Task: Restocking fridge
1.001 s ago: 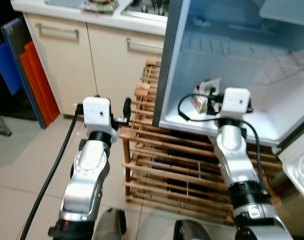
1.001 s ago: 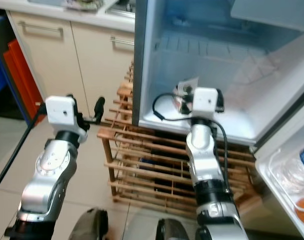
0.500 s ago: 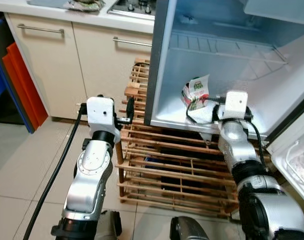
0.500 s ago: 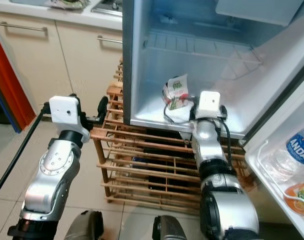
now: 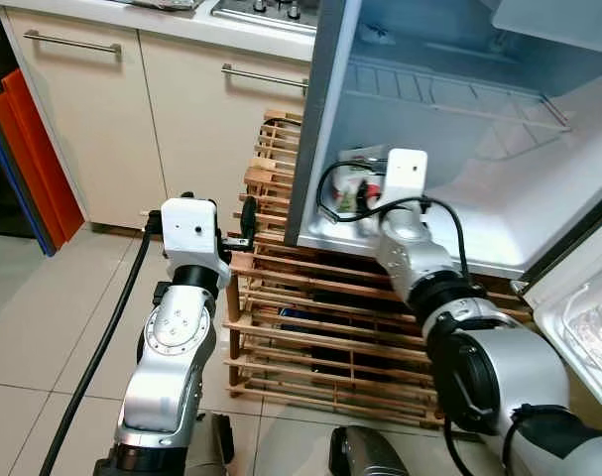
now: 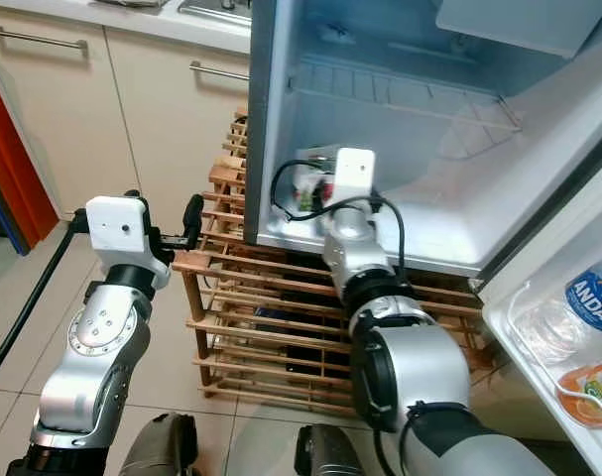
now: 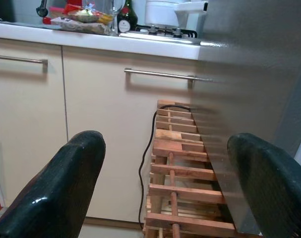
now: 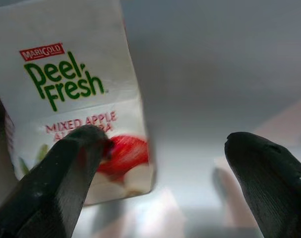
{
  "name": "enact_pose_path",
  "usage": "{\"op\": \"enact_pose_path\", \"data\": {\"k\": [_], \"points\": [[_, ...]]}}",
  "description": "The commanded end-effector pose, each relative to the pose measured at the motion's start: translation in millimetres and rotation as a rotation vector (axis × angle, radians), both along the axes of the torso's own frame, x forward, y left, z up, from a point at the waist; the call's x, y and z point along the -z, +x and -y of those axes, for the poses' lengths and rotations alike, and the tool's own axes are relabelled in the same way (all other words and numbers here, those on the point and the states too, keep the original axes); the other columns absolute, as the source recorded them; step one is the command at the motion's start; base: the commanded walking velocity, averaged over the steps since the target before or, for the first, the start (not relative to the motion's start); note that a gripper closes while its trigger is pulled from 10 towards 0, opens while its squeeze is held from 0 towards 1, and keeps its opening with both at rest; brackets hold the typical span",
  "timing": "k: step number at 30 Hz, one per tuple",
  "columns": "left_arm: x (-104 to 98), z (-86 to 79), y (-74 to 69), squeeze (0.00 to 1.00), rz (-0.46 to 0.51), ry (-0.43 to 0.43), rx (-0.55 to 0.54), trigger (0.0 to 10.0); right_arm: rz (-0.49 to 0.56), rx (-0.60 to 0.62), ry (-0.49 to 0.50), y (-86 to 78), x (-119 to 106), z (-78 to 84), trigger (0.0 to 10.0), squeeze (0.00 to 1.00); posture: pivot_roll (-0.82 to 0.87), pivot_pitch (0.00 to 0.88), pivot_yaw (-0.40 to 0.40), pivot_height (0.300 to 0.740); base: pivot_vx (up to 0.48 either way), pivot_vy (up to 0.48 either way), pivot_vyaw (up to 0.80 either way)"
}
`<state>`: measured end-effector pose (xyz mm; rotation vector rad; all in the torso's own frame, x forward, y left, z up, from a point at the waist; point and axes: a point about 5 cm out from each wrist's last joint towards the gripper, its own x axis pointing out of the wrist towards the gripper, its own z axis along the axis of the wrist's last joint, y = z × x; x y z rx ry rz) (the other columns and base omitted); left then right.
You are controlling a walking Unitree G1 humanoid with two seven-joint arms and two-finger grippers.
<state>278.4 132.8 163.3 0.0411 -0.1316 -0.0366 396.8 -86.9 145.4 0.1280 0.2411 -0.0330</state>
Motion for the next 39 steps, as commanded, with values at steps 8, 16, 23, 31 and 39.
{"op": "enact_pose_path", "data": {"k": [8,16,23,31,39], "points": [[-4.3,2.1,2.1,0.00,0.008,0.008,-0.004,10.0,0.103,-0.021,0.021,5.1,-14.4,7.3,10.0,0.00,0.02,0.041,-0.137,0.661,0.000,0.000,0.00],[-4.6,3.4,3.5,0.00,0.012,0.001,-0.005,10.0,0.180,0.062,-0.025,-11.7,1.1,32.5,10.0,0.00,0.00,0.029,-0.144,0.661,0.000,0.000,0.00],[-3.6,5.8,6.1,0.00,0.015,-0.003,0.007,10.0,0.107,0.032,-0.034,-41.2,28.0,39.2,10.0,0.00,-0.02,0.005,-0.141,0.661,0.000,0.000,0.00],[-6.5,9.4,10.8,0.00,0.029,-0.007,0.016,10.0,0.015,-0.055,0.009,-51.5,42.4,18.8,10.0,0.00,-0.03,0.000,-0.137,0.661,0.000,0.000,0.00],[-6.9,8.7,11.4,0.00,0.032,-0.008,0.014,10.0,0.021,-0.114,0.028,-41.0,32.4,2.3,10.0,0.00,-0.03,0.006,-0.131,0.661,0.000,0.000,0.00]]}}
